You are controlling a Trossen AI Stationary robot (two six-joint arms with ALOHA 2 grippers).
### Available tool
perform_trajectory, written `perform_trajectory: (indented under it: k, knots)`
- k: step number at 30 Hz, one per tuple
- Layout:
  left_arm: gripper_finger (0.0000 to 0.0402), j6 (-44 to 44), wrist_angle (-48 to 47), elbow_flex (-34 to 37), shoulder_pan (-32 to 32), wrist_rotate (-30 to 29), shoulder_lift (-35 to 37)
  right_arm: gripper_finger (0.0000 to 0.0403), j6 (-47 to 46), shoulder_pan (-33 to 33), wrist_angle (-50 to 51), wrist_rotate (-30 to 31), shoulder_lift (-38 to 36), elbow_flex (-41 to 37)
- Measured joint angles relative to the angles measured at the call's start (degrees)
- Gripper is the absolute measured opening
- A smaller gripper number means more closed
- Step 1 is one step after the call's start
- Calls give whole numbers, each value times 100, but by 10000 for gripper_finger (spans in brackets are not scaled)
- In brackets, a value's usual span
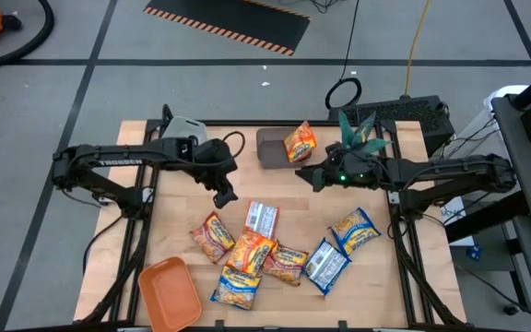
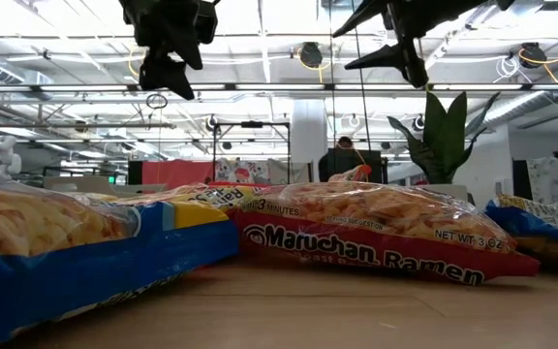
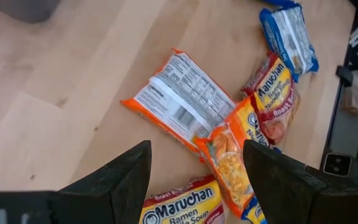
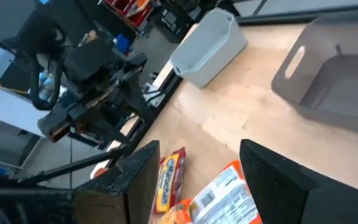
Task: Sort Maruchan noodles
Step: Put the bottom orange noodle pack into the black bin
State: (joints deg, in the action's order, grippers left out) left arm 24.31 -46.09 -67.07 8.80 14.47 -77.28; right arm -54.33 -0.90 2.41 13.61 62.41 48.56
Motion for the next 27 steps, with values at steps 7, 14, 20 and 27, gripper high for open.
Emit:
perform_trajectory:
  k: [7, 14, 20, 27]
  knots:
    - [257, -4, 21, 0, -139, -162, 0, 215, -200, 326, 6, -4, 50, 0]
    - [257, 62, 95, 0, -232, -763, -4, 215, 505, 380, 300, -382, 50, 2]
    - [257, 242, 310, 7, -278, -1003, -351, 215, 1339, 360, 1221, -770, 50, 2]
    - [257, 495, 338, 5, -335, -1001, -737, 215, 2158, 256, 1635, -1987, 20, 2]
